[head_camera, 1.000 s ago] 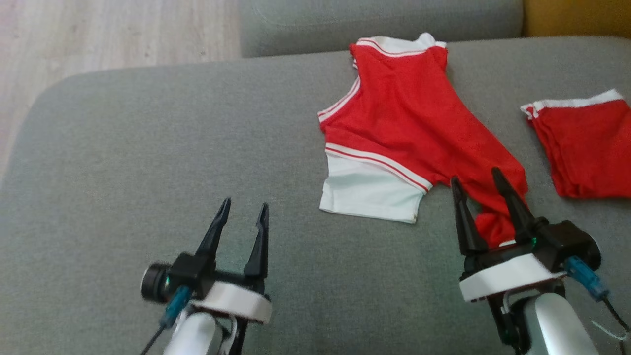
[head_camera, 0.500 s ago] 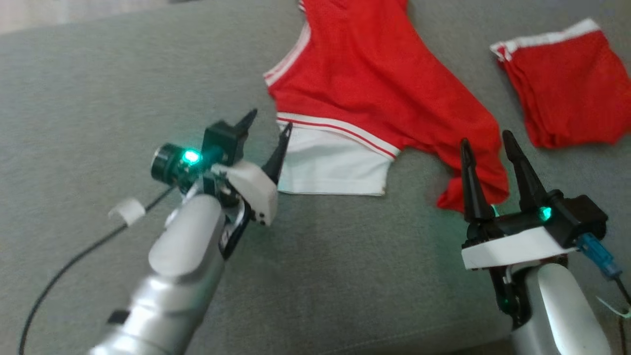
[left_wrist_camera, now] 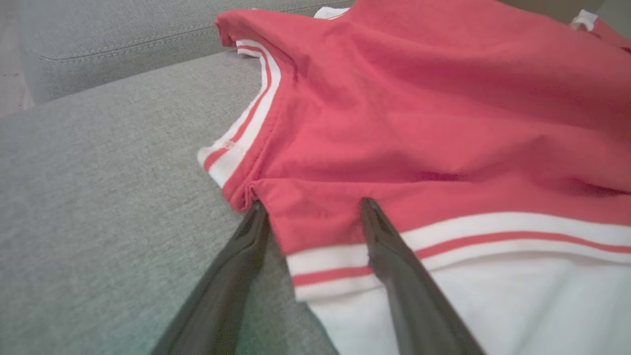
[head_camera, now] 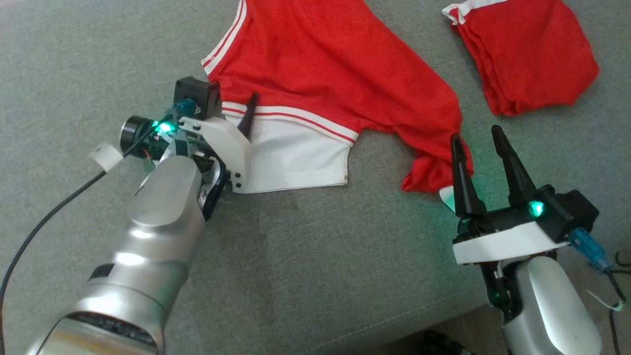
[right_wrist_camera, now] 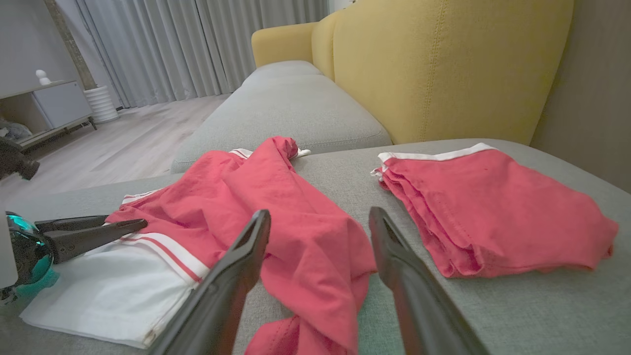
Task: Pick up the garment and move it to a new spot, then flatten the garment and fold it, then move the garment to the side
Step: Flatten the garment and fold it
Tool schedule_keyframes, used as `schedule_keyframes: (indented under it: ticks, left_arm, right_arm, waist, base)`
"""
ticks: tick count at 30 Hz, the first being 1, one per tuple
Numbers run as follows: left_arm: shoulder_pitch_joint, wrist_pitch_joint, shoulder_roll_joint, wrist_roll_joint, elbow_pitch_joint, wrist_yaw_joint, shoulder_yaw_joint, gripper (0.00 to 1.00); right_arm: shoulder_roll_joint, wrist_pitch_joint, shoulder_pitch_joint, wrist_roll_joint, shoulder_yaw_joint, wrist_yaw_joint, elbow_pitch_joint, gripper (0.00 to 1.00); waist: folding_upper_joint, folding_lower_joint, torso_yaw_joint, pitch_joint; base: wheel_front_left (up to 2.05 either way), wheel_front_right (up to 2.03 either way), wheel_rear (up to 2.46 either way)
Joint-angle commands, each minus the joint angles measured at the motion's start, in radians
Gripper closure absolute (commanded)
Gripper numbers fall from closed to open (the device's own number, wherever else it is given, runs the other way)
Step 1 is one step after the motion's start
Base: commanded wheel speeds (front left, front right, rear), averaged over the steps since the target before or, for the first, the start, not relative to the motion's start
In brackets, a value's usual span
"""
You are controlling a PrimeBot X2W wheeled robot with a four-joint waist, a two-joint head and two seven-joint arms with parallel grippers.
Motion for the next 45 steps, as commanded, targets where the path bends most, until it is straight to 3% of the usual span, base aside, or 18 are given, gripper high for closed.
schedule_keyframes:
  ticks: [1,11,17,25,34,35,36,39,45]
  left_arm:
    - [-0.035,-0.003,0.012,-0.004,0.012,0.005,0.021,1.00]
    - [-0.054,-0.170,0.014,-0.043,0.051,0.016,0.048,1.00]
    - [-0.024,-0.278,0.060,-0.099,0.047,0.019,0.116,1.00]
    - [0.098,-0.306,0.150,-0.116,0.005,0.034,0.156,1.00]
    - [0.233,-0.308,0.160,-0.136,-0.069,0.052,0.167,1.00]
    - [0.241,-0.309,0.155,-0.134,-0.083,0.046,0.160,0.54]
    - [0.249,-0.309,0.152,-0.133,-0.099,0.045,0.155,0.00]
    - [0.274,-0.309,0.143,-0.121,-0.156,0.039,0.137,0.00]
    - [0.383,-0.310,0.137,-0.062,-0.369,0.078,0.109,0.00]
  right_arm:
    - [-0.002,-0.011,-0.021,0.008,0.017,0.003,-0.024,0.00]
    - [-0.002,-0.013,-0.023,-0.018,0.000,0.003,-0.018,0.00]
    - [-0.002,-0.005,-0.002,-0.048,-0.011,0.003,-0.007,0.00]
    - [-0.002,0.039,0.036,-0.071,-0.018,0.003,-0.012,0.00]
    - [-0.002,0.069,0.064,-0.074,-0.014,0.003,-0.011,0.00]
    - [-0.002,0.070,0.066,-0.074,-0.014,0.003,-0.011,0.00]
    - [-0.002,0.071,0.067,-0.073,-0.013,0.003,-0.010,0.00]
    - [-0.002,0.071,0.070,-0.068,-0.010,0.003,-0.007,0.00]
    - [-0.002,0.064,0.090,-0.051,-0.009,0.003,-0.001,0.00]
  waist:
    - [0.0000,0.0000,0.003,-0.004]
    - [0.0000,0.0000,0.069,-0.049]
    - [0.0000,0.0000,0.153,-0.118]
    - [0.0000,0.0000,0.266,-0.191]
    - [0.0000,0.0000,0.351,-0.231]
    - [0.0000,0.0000,0.359,-0.237]
    - [0.0000,0.0000,0.365,-0.243]
    - [0.0000,0.0000,0.380,-0.266]
    - [0.0000,0.0000,0.407,-0.312]
  base:
    - [0.00,0.00,0.00]
    - [0.00,0.00,0.00]
    - [0.00,0.00,0.00]
    - [0.00,0.00,0.00]
    - [0.00,0.00,0.00]
    - [0.00,0.00,0.00]
    - [0.00,0.00,0.00]
    - [0.00,0.00,0.00]
    - [0.00,0.00,0.00]
